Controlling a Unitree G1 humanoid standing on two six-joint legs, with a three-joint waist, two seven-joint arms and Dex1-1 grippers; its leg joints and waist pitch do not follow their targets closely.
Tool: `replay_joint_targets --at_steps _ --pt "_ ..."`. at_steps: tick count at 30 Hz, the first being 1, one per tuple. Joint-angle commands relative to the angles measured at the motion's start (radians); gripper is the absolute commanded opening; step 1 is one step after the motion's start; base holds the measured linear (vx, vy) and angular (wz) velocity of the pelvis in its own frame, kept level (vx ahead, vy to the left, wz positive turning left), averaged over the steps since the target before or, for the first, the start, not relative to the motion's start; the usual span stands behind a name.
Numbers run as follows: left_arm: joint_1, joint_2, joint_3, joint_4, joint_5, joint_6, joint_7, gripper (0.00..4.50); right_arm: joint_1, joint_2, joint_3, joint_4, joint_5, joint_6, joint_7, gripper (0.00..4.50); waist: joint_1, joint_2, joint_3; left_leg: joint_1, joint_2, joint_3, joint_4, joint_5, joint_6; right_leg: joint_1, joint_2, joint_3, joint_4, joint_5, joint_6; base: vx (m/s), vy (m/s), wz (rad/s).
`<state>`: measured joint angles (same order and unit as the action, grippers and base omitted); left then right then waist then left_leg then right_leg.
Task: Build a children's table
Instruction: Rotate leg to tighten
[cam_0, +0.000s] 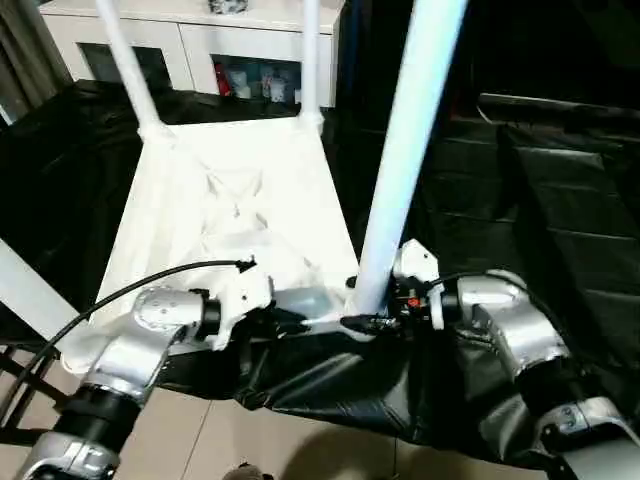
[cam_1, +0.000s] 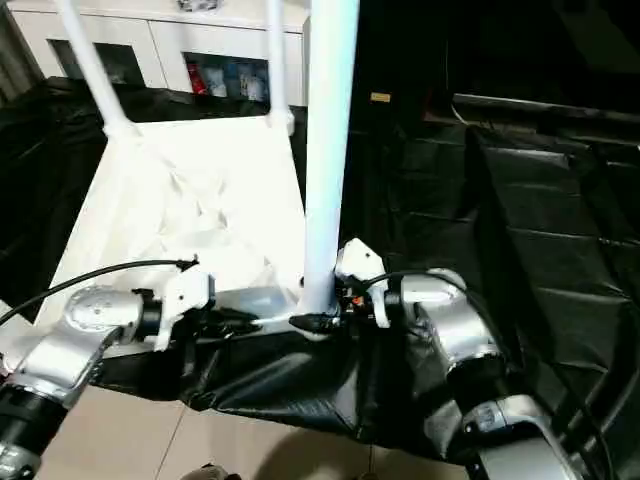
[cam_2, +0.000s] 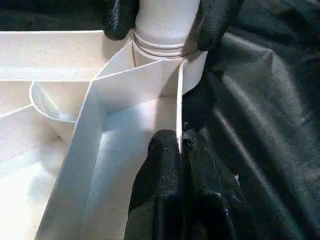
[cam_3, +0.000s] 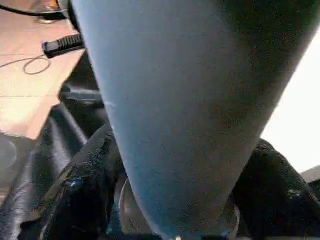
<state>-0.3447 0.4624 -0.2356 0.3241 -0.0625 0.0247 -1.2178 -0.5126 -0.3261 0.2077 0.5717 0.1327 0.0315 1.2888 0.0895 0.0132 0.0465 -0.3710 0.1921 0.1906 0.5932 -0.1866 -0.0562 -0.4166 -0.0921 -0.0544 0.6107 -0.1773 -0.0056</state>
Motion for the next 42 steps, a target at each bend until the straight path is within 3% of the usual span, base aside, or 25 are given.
replay_joint_targets --at_steps 1,7,9,13,14,18,20,22,24,25,27,28,31,32,33,34,35,36,38,39,40,41,42 --pt "0.0 -0.008 0.002 -0.035 -0.05 -0.006 -0.017 0.0 -0.016 -0.004 0.01 0.007 0.02 0.001 0.034 2.85 0.001 -0.007 -0.062 0.011 0.039 -0.01 -0.074 -0.217 0.041 0.05 -0.046 0.038 -0.063 -0.189 -0.23 0.0 0.0 0.0" --pt "-0.005 -0.005 -0.005 -0.029 -0.047 -0.002 -0.032 0.0 -0.014 -0.005 0.016 0.022 0.024 -0.004 0.077 2.43 0.004 -0.003 -0.062 0.011 0.04 -0.008 -0.072 -0.21 0.05 0.05 -0.046 0.036 -0.061 -0.161 -0.25 0.0 0.0 0.0" --pt "-0.006 -0.004 -0.005 -0.027 -0.046 -0.002 -0.034 0.0 -0.012 -0.005 0.02 0.024 0.022 -0.005 0.084 2.3 0.005 0.007 -0.062 0.013 0.039 -0.01 -0.073 -0.227 0.04 0.05 -0.046 0.036 -0.062 -0.17 -0.249 0.0 0.0 0.0" --pt "-0.003 -0.005 -0.008 -0.021 -0.039 -0.007 -0.033 0.0 -0.005 -0.002 0.02 0.022 0.022 -0.01 0.075 2.17 0.003 0.006 -0.063 0.014 0.039 -0.01 -0.075 -0.242 0.031 0.053 -0.044 0.036 -0.062 -0.16 -0.251 0.0 0.0 0.0" --pt "-0.005 -0.013 -0.007 -0.012 -0.031 -0.015 -0.016 0.0 0.009 0.001 0.018 0.008 0.024 -0.008 0.062 2.13 0.002 0.015 -0.062 0.014 0.039 -0.01 -0.075 -0.248 0.028 0.051 -0.043 0.036 -0.063 -0.156 -0.253 0.0 0.0 0.0" --pt "-0.028 -0.058 0.002 0.022 -0.004 -0.013 0.069 0.0 0.055 0.026 0.007 -0.026 0.018 -0.005 -0.016 2.08 -0.001 0.003 -0.061 0.014 0.038 -0.009 -0.076 -0.255 0.028 0.052 -0.043 0.037 -0.066 -0.17 -0.244 0.0 0.0 0.0" --pt "-0.061 -0.1 0.0 0.057 0.038 -0.001 0.164 0.0 0.089 0.073 -0.011 -0.026 -0.008 -0.026 -0.149 2.04 -0.001 0.003 -0.054 0.022 0.038 -0.01 -0.08 -0.298 0.012 0.045 -0.047 0.041 -0.08 -0.278 -0.216 0.0 0.0 0.0" --pt "-0.072 -0.121 0.001 0.069 0.052 0.005 0.209 0.0 0.107 0.094 -0.017 -0.033 -0.011 -0.039 -0.189 2.0 -0.008 -0.002 -0.052 0.018 0.035 -0.017 -0.085 -0.324 -0.003 0.051 -0.05 0.039 -0.086 -0.371 -0.182 0.0 0.0 0.0" --pt "-0.084 -0.154 0.0 0.082 0.069 0.009 0.266 0.0 0.13 0.132 -0.026 -0.034 -0.022 -0.04 -0.27 1.98 -0.01 0.0 -0.045 0.03 0.034 -0.017 -0.087 -0.374 -0.014 0.036 -0.049 0.042 -0.1 -0.459 -0.147 0.0 0.0 0.0" --pt "-0.101 -0.202 -0.001 0.102 0.094 0.025 0.351 0.0 0.161 0.19 -0.037 -0.034 -0.038 -0.039 -0.39 1.97 -0.016 -0.004 -0.044 0.027 0.031 -0.021 -0.089 -0.393 -0.017 0.042 -0.051 0.041 -0.106 -0.524 -0.121 0.0 0.0 0.0" --pt "-0.117 -0.247 -0.006 0.126 0.126 0.041 0.443 0.0 0.176 0.25 -0.043 -0.022 -0.062 -0.027 -0.515 1.97 -0.02 -0.006 -0.04 0.038 0.028 -0.026 -0.089 -0.427 -0.027 0.028 -0.052 0.038 -0.122 -0.641 -0.07 0.0 0.0 0.0" --pt "-0.126 -0.272 -0.006 0.138 0.139 0.051 0.491 0.0 0.176 0.285 -0.048 -0.007 -0.079 -0.03 -0.594 1.96 -0.023 -0.001 -0.04 0.039 0.027 -0.028 -0.089 -0.433 -0.031 0.027 -0.052 0.038 -0.123 -0.654 -0.063 0.0 0.0 0.0" --pt "-0.144 -0.322 -0.003 0.164 0.168 0.058 0.579 0.0 0.154 0.355 -0.078 0.033 -0.1 0.007 -0.772 1.96 -0.039 0.001 -0.037 0.047 0.021 -0.033 -0.089 -0.479 -0.032 0.018 -0.05 0.025 -0.141 -0.717 -0.035 -0.018 0.006 0.0" --pt "-0.151 -0.345 -0.004 0.166 0.171 0.061 0.596 0.0 0.122 0.379 -0.072 0.062 -0.139 -0.007 -0.859 1.96 -0.045 0.002 -0.039 0.044 0.019 -0.037 -0.092 -0.489 -0.031 0.025 -0.049 0.017 -0.145 -0.723 -0.022 -0.056 0.027 -0.06" --pt "-0.154 -0.355 -0.004 0.167 0.173 0.06 0.599 0.0 0.11 0.387 -0.067 0.071 -0.162 -0.022 -0.892 1.96 -0.052 0.012 -0.038 0.042 0.021 -0.043 -0.098 -0.519 -0.034 0.029 -0.049 0.009 -0.148 -0.709 -0.022 -0.056 0.027 -0.06" --pt "-0.156 -0.356 -0.006 0.167 0.175 0.059 0.596 0.0 0.104 0.394 -0.073 0.072 -0.16 -0.025 -0.9 1.96 -0.056 0.013 -0.039 0.043 0.021 -0.045 -0.101 -0.534 -0.031 0.032 -0.048 0.004 -0.152 -0.693 -0.022 0.0 0.0 0.0" --pt "-0.157 -0.356 -0.011 0.166 0.184 0.053 0.586 0.0 0.098 0.407 -0.094 0.068 -0.14 -0.021 -0.902 1.96 -0.059 0.021 -0.038 0.043 0.025 -0.052 -0.109 -0.571 -0.029 0.038 -0.047 -0.003 -0.154 -0.651 -0.031 -0.036 0.056 -0.08" --pt "-0.156 -0.354 -0.014 0.164 0.187 0.049 0.578 0.0 0.097 0.41 -0.101 0.063 -0.132 -0.021 -0.896 1.96 -0.064 0.02 -0.04 0.043 0.025 -0.054 -0.112 -0.586 -0.022 0.043 -0.049 -0.007 -0.156 -0.617 -0.038 -0.036 0.056 -0.08" --pt "-0.151 -0.342 -0.022 0.156 0.189 0.036 0.545 0.0 0.096 0.401 -0.1 0.049 -0.128 -0.034 -0.861 1.96 -0.066 0.026 -0.04 0.046 0.025 -0.055 -0.114 -0.593 -0.019 0.043 -0.052 -0.004 -0.158 -0.586 -0.055 0.0 0.0 0.0" --pt "-0.147 -0.335 -0.026 0.151 0.189 0.028 0.526 0.0 0.096 0.391 -0.091 0.042 -0.134 -0.045 -0.84 2.31 -0.066 0.023 -0.04 0.043 0.025 -0.054 -0.115 -0.585 -0.017 0.044 -0.054 -0.001 -0.156 -0.576 -0.06 0.0 0.0 0.0" --pt "-0.139 -0.324 -0.03 0.143 0.187 0.016 0.503 0.0 0.098 0.379 -0.088 0.029 -0.123 -0.044 -0.805 2.31 -0.065 0.029 -0.04 0.04 0.024 -0.053 -0.117 -0.577 -0.016 0.044 -0.055 0.004 -0.155 -0.565 -0.068 0.0 0.0 0.0" --pt "-0.138 -0.321 -0.03 0.141 0.186 0.013 0.499 0.0 0.098 0.377 -0.088 0.027 -0.12 -0.043 -0.798 2.65 -0.064 0.023 -0.043 0.037 0.024 -0.052 -0.116 -0.556 -0.008 0.045 -0.058 0.008 -0.152 -0.551 -0.075 0.0 0.0 0.0" --pt "-0.133 -0.313 -0.033 0.135 0.184 0.003 0.483 0.0 0.098 0.367 -0.088 0.019 -0.11 -0.04 -0.774 2.65 -0.063 0.024 -0.044 0.034 0.025 -0.051 -0.117 -0.535 -0.002 0.047 -0.059 0.012 -0.147 -0.524 -0.089 0.0 0.0 0.0"
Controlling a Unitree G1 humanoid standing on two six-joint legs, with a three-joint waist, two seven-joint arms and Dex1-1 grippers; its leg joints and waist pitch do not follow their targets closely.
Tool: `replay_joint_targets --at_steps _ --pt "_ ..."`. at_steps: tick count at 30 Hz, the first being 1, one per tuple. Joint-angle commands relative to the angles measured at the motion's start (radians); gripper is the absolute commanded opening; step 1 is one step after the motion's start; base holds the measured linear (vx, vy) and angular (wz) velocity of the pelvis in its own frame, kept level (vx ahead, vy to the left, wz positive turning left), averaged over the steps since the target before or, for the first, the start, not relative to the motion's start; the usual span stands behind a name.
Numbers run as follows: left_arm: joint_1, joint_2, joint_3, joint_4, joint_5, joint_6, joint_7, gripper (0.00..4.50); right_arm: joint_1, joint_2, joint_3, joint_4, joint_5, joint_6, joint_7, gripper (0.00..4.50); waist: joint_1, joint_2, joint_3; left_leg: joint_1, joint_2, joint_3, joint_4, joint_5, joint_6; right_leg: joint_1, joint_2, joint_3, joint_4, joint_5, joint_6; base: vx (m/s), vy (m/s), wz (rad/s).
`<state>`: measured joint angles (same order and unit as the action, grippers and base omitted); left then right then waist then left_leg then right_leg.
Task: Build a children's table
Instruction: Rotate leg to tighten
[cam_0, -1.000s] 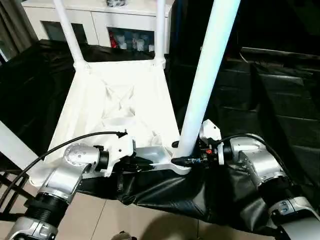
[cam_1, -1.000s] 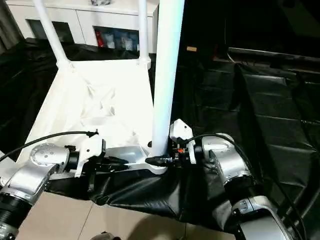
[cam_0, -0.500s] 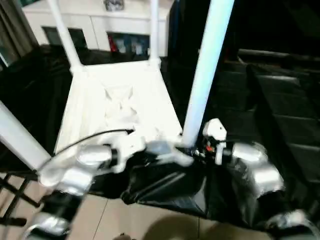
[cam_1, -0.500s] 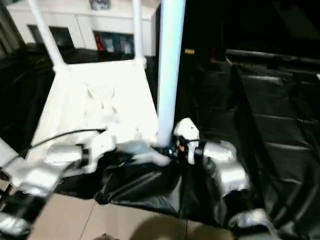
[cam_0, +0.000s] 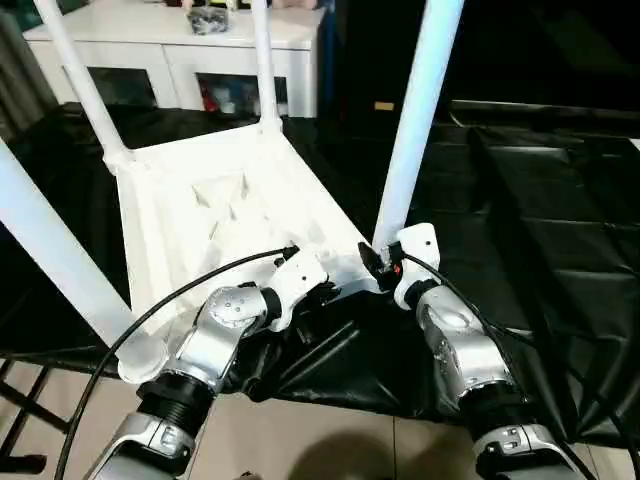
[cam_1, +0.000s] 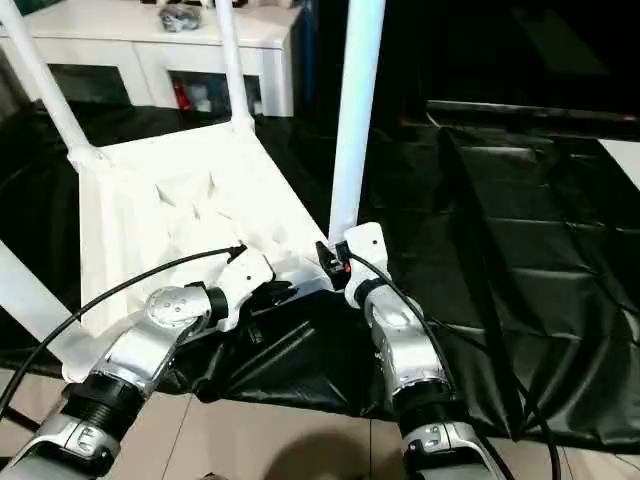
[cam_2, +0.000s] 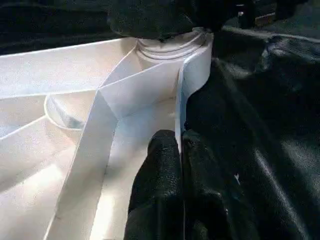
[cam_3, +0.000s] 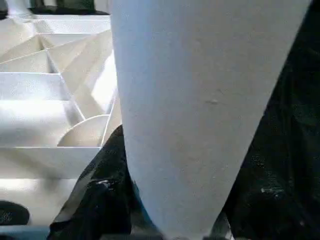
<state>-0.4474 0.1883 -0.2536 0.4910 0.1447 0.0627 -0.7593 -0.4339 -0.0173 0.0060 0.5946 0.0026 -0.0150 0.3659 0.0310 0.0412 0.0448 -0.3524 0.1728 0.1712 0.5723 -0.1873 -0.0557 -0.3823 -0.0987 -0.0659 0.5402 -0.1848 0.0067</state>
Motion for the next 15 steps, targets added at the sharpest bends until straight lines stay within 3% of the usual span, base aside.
replay_joint_targets --at_steps 1,5,8,10,12,13,15 --pt "-0.027 -0.028 -0.017 -0.037 -0.027 -0.047 0.008 0.0 0.017 0.044 0.114 -0.01 0.028 0.011 0.171 2.74 -0.003 -0.002 -0.043 0.013 0.046 -0.031 -0.097 -0.525 -0.002 0.015 -0.053 0.026 -0.073 -0.496 -0.109 0.0 0.0 0.0" --pt "-0.01 0.035 -0.019 -0.06 -0.053 -0.065 -0.09 0.0 -0.003 -0.062 0.133 -0.02 0.048 0.028 0.342 3.11 0.006 -0.01 -0.05 0.01 0.047 -0.017 -0.088 -0.428 0.024 0.02 -0.053 0.036 -0.055 -0.365 -0.175 0.0 0.0 0.0" --pt "0.0 0.07 -0.014 -0.073 -0.078 -0.082 -0.158 0.0 -0.019 -0.118 0.137 -0.011 0.057 0.04 0.44 3.39 0.01 -0.016 -0.05 0.004 0.046 -0.011 -0.082 -0.377 0.042 0.021 -0.053 0.041 -0.049 -0.344 -0.193 0.0 0.0 0.0" --pt "0.026 0.12 0.008 -0.113 -0.154 -0.096 -0.288 0.0 -0.048 -0.198 0.142 -0.009 0.078 0.054 0.604 3.53 0.014 -0.022 -0.056 -0.004 0.051 -0.008 -0.075 -0.309 0.059 0.03 -0.051 0.04 -0.035 -0.298 -0.216 0.031 -0.035 0.02" --pt "0.029 0.126 0.011 -0.119 -0.166 -0.098 -0.306 0.0 -0.051 -0.207 0.142 -0.009 0.082 0.057 0.627 3.63 0.023 -0.018 -0.06 -0.004 0.052 -0.001 -0.066 -0.247 0.072 0.022 -0.05 0.044 -0.024 -0.222 -0.24 0.027 -0.023 0.01" --pt "0.037 0.137 0.015 -0.13 -0.177 -0.094 -0.322 0.0 -0.055 -0.224 0.151 -0.006 0.081 0.059 0.668 3.7 0.024 -0.023 -0.061 -0.005 0.053 0.001 -0.062 -0.227 0.078 0.023 -0.049 0.043 -0.02 -0.197 -0.249 0.064 -0.048 0.05" --pt "0.049 0.151 0.017 -0.146 -0.191 -0.087 -0.343 0.0 -0.059 -0.242 0.161 -0.004 0.079 0.062 0.708 3.79 0.036 -0.018 -0.071 -0.011 0.055 0.004 -0.051 -0.133 0.101 0.029 -0.046 0.04 0.003 -0.073 -0.282 0.071 -0.048 0.03"
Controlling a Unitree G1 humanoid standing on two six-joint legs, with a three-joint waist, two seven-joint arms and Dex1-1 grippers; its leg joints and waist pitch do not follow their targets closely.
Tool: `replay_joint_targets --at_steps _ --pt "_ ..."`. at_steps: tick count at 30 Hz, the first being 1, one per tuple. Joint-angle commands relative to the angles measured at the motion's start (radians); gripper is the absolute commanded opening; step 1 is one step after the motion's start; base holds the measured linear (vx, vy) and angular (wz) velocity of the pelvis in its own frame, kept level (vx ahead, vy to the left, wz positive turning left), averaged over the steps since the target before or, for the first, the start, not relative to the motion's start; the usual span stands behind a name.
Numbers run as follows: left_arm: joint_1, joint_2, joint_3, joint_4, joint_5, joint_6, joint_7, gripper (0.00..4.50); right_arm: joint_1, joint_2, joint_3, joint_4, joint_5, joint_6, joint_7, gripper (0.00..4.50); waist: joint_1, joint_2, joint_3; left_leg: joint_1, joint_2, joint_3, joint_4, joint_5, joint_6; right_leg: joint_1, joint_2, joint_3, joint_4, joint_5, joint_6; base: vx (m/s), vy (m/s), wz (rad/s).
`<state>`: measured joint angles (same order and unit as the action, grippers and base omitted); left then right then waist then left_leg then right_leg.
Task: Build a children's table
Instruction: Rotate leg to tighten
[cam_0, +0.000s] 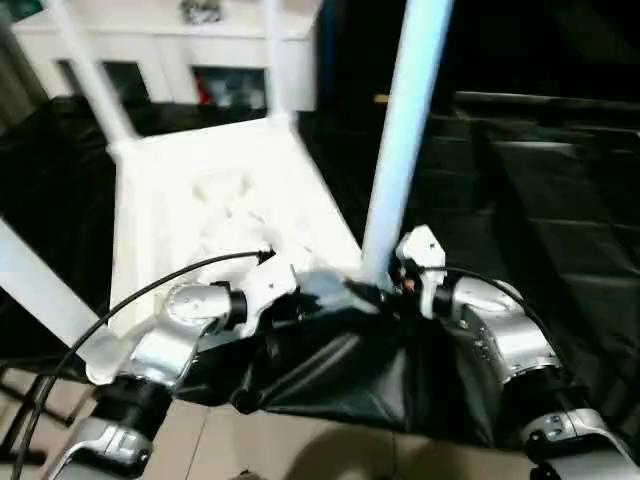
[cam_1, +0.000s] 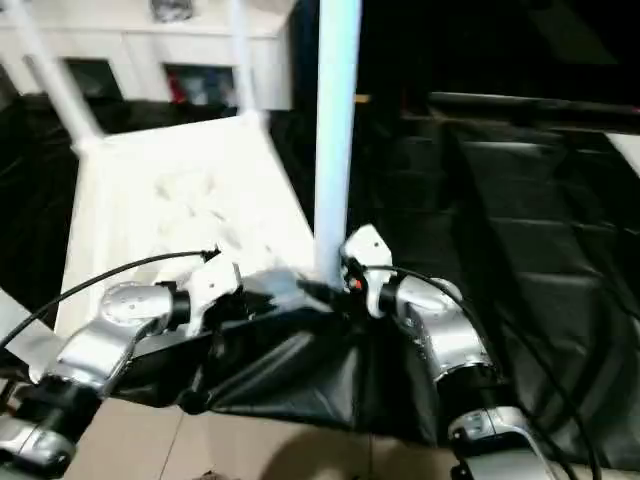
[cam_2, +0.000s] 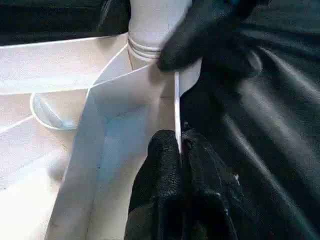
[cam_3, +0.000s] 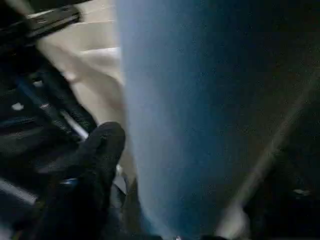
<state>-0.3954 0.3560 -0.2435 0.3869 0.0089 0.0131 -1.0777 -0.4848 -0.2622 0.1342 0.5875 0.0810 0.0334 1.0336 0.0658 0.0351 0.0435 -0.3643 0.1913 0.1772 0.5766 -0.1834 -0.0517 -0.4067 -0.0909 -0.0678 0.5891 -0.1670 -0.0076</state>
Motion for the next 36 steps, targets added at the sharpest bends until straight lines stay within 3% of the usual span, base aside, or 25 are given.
replay_joint_targets --at_steps 1,2,4,6,11,13,16,21,23,29,36 --pt "0.007 -0.003 0.009 -0.056 -0.065 -0.027 -0.043 0.0 -0.013 -0.012 0.043 0.008 -0.005 0.013 0.071 3.79 0.005 -0.009 -0.07 0.001 0.038 0.0 -0.053 -0.117 0.104 0.051 -0.05 0.041 -0.042 -0.055 -0.276 0.057 -0.042 0.02" --pt "0.007 -0.003 0.009 -0.056 -0.065 -0.027 -0.043 0.0 -0.013 -0.012 0.043 0.008 -0.005 0.013 0.071 3.79 0.009 -0.016 -0.072 -0.007 0.031 0.002 -0.042 -0.071 0.121 0.055 -0.048 0.04 -0.027 0.035 -0.289 0.052 -0.027 0.01" --pt "0.03 0.042 0.007 -0.073 -0.079 -0.023 -0.085 0.0 -0.035 -0.045 0.072 0.037 -0.019 -0.008 0.147 3.79 0.014 -0.02 -0.076 -0.008 0.03 0.002 -0.037 -0.038 0.145 0.054 -0.046 0.037 -0.019 0.079 -0.295 0.032 -0.017 0.0" --pt "0.036 0.057 0.008 -0.08 -0.085 -0.016 -0.098 0.0 -0.043 -0.052 0.076 0.041 -0.011 -0.001 0.182 3.79 0.018 -0.018 -0.069 -0.009 0.032 0.003 -0.04 -0.088 0.141 0.051 -0.049 0.036 -0.028 -0.007 -0.286 0.0 0.0 0.0" --pt "0.045 0.077 0.017 -0.096 -0.099 -0.001 -0.131 0.0 -0.056 -0.066 0.089 0.048 0.011 0.012 0.261 3.39 0.022 -0.016 -0.052 0.006 0.042 -0.001 -0.06 -0.253 0.047 0.04 -0.049 0.041 -0.053 -0.283 -0.229 0.0 0.0 0.0" --pt "0.047 0.078 0.018 -0.102 -0.102 0.005 -0.132 0.0 -0.058 -0.068 0.09 0.055 0.01 0.005 0.274 3.1 0.021 -0.015 -0.051 0.008 0.042 -0.003 -0.064 -0.285 0.026 0.039 -0.05 0.043 -0.056 -0.322 -0.216 0.0 0.0 0.0" --pt "0.052 0.084 0.013 -0.109 -0.109 0.013 -0.135 0.0 -0.061 -0.067 0.088 0.066 0.019 0.0 0.29 2.91 0.02 -0.016 -0.053 0.007 0.041 -0.005 -0.064 -0.28 0.018 0.041 -0.05 0.045 -0.055 -0.302 -0.21 0.0 0.0 0.0" --pt "0.049 0.094 0.005 -0.097 -0.112 0.009 -0.143 0.0 -0.061 -0.07 0.095 0.07 0.019 0.01 0.313 2.68 0.022 -0.025 -0.058 0.002 0.037 0.0 -0.056 -0.212 0.045 0.044 -0.048 0.045 -0.044 -0.207 -0.233 0.0 0.0 0.0" --pt "0.041 0.096 0.01 -0.083 -0.106 0.006 -0.145 0.0 -0.064 -0.066 0.103 0.079 0.014 0.003 0.325 2.63 0.023 -0.021 -0.06 0.001 0.037 0.0 -0.054 -0.192 0.052 0.045 -0.049 0.044 -0.042 -0.193 -0.238 0.0 0.0 0.0" --pt "0.036 0.094 0.011 -0.072 -0.098 0.003 -0.143 0.0 -0.074 -0.055 0.095 0.099 0.018 -0.009 0.321 2.62 0.021 -0.018 -0.058 0.003 0.038 -0.001 -0.057 -0.222 0.039 0.044 -0.048 0.043 -0.046 -0.23 -0.234 0.0 0.0 0.0" --pt "0.02 0.061 0.015 -0.051 -0.072 -0.001 -0.058 0.0 -0.037 -0.023 0.06 0.074 0.034 -0.025 0.226 2.61 0.021 -0.025 -0.057 0.002 0.038 -0.001 -0.057 -0.216 0.042 0.044 -0.049 0.044 -0.047 -0.236 -0.23 0.0 0.0 0.0"
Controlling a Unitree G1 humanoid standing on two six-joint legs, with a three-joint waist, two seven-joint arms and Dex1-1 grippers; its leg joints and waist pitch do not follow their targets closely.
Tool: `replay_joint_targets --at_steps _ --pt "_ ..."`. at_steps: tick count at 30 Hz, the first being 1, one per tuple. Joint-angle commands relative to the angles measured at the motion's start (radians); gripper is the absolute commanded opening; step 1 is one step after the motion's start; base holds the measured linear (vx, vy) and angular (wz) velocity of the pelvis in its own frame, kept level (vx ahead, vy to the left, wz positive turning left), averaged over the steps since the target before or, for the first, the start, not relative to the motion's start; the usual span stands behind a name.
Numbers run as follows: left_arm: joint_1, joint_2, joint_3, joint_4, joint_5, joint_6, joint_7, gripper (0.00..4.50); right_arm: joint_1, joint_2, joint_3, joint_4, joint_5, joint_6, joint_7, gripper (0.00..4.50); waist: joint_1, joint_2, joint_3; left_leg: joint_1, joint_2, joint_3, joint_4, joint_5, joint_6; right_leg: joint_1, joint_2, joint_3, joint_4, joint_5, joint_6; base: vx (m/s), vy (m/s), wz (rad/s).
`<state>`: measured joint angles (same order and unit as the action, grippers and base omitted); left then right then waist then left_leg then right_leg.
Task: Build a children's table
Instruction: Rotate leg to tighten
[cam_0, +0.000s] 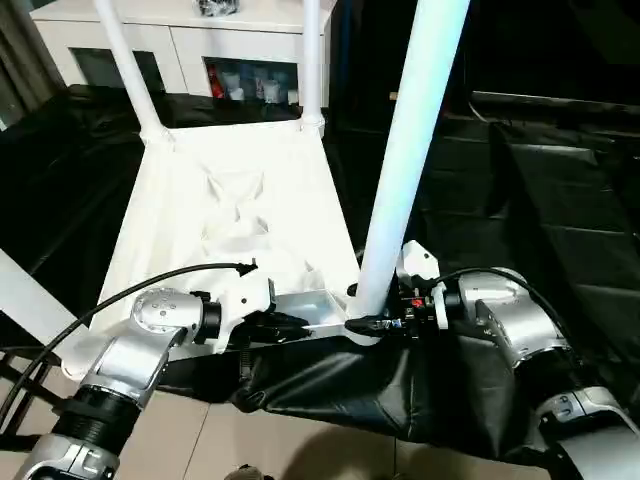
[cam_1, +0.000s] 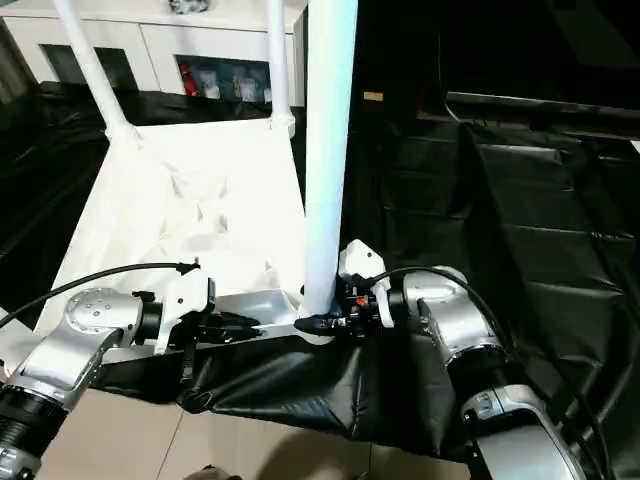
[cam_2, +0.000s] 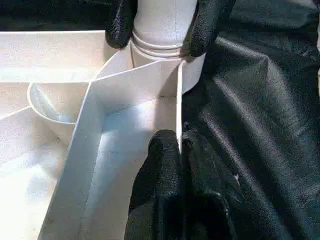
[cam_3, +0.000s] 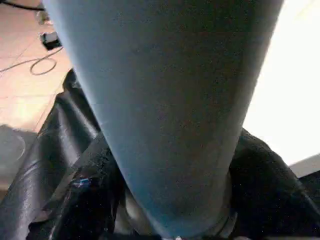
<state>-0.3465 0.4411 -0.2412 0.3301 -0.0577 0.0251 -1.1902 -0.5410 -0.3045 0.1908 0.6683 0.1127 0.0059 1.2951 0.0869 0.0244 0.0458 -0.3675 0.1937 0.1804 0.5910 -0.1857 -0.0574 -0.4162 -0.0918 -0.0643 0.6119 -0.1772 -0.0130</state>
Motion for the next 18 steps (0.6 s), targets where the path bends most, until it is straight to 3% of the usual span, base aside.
replay_joint_targets --at_steps 1,2,6,7,11,12,13,14,15,16,18 --pt "-0.039 -0.038 0.012 0.021 0.014 -0.022 0.093 0.0 0.028 0.037 -0.01 -0.01 0.004 -0.005 -0.082 2.61 0.001 -0.014 -0.059 0.006 0.035 -0.004 -0.071 -0.217 0.046 0.053 -0.048 0.04 -0.071 -0.235 -0.222 0.0 0.0 0.0" --pt "-0.053 -0.061 0.012 0.042 0.038 -0.024 0.149 0.0 0.033 0.057 -0.024 -0.002 -0.003 -0.01 -0.148 2.61 -0.001 -0.004 -0.056 0.011 0.034 -0.005 -0.074 -0.247 0.03 0.049 -0.049 0.042 -0.079 -0.279 -0.206 0.0 0.0 0.0" --pt "-0.106 -0.149 -0.001 0.105 0.114 -0.004 0.334 0.0 0.073 0.144 -0.055 0.0 -0.044 -0.042 -0.398 2.61 -0.009 -0.004 -0.055 0.012 0.031 -0.011 -0.081 -0.287 -0.003 0.049 -0.049 0.041 -0.088 -0.345 -0.17 0.0 0.0 0.0" --pt "-0.109 -0.157 -0.003 0.107 0.118 -0.001 0.346 0.0 0.076 0.152 -0.057 -0.002 -0.046 -0.042 -0.415 2.61 -0.012 -0.002 -0.052 0.016 0.031 -0.011 -0.083 -0.313 -0.013 0.044 -0.048 0.041 -0.094 -0.37 -0.161 0.0 0.0 0.0" --pt "-0.129 -0.243 -0.034 0.1 0.173 0.049 0.468 0.0 0.124 0.256 -0.079 -0.03 -0.075 -0.025 -0.637 2.61 -0.019 -0.001 -0.05 0.013 0.029 -0.014 -0.086 -0.34 -0.015 0.043 -0.048 0.041 -0.101 -0.418 -0.133 0.0 0.0 0.0" --pt "-0.133 -0.289 -0.043 0.097 0.193 0.081 0.527 0.0 0.131 0.314 -0.085 -0.023 -0.123 -0.02 -0.81 2.61 -0.02 0.0 -0.051 0.016 0.028 -0.015 -0.086 -0.351 -0.018 0.041 -0.049 0.04 -0.104 -0.436 -0.126 0.0 0.0 0.0" --pt "-0.134 -0.292 -0.044 0.098 0.196 0.083 0.533 0.0 0.13 0.319 -0.086 -0.021 -0.126 -0.019 -0.825 2.61 -0.023 0.001 -0.048 0.017 0.028 -0.014 -0.087 -0.355 -0.023 0.036 -0.048 0.041 -0.106 -0.445 -0.124 0.0 0.0 0.0" --pt "-0.136 -0.301 -0.047 0.102 0.203 0.087 0.546 0.0 0.129 0.333 -0.09 -0.016 -0.132 -0.018 -0.861 2.61 -0.027 -0.006 -0.049 0.014 0.024 -0.019 -0.088 -0.367 -0.024 0.041 -0.049 0.036 -0.107 -0.482 -0.111 0.0 0.0 0.0" --pt "-0.14 -0.312 -0.049 0.109 0.214 0.087 0.573 0.0 0.126 0.352 -0.101 -0.01 -0.125 -0.017 -0.889 2.61 -0.028 -0.003 -0.048 0.016 0.024 -0.019 -0.088 -0.38 -0.023 0.038 -0.049 0.036 -0.11 -0.504 -0.104 0.0 0.0 0.0" --pt "-0.143 -0.323 -0.044 0.118 0.218 0.086 0.588 0.0 0.124 0.366 -0.104 -0.008 -0.119 -0.018 -0.903 2.61 -0.03 -0.007 -0.048 0.022 0.024 -0.02 -0.087 -0.402 -0.017 0.032 -0.049 0.035 -0.118 -0.535 -0.09 0.0 0.0 0.0" --pt "-0.147 -0.338 -0.033 0.13 0.214 0.073 0.597 0.0 0.122 0.38 -0.088 -0.017 -0.134 -0.044 -0.91 2.61 -0.029 -0.006 -0.048 0.021 0.024 -0.02 -0.088 -0.406 -0.01 0.032 -0.051 0.036 -0.121 -0.539 -0.084 0.0 0.0 0.0"
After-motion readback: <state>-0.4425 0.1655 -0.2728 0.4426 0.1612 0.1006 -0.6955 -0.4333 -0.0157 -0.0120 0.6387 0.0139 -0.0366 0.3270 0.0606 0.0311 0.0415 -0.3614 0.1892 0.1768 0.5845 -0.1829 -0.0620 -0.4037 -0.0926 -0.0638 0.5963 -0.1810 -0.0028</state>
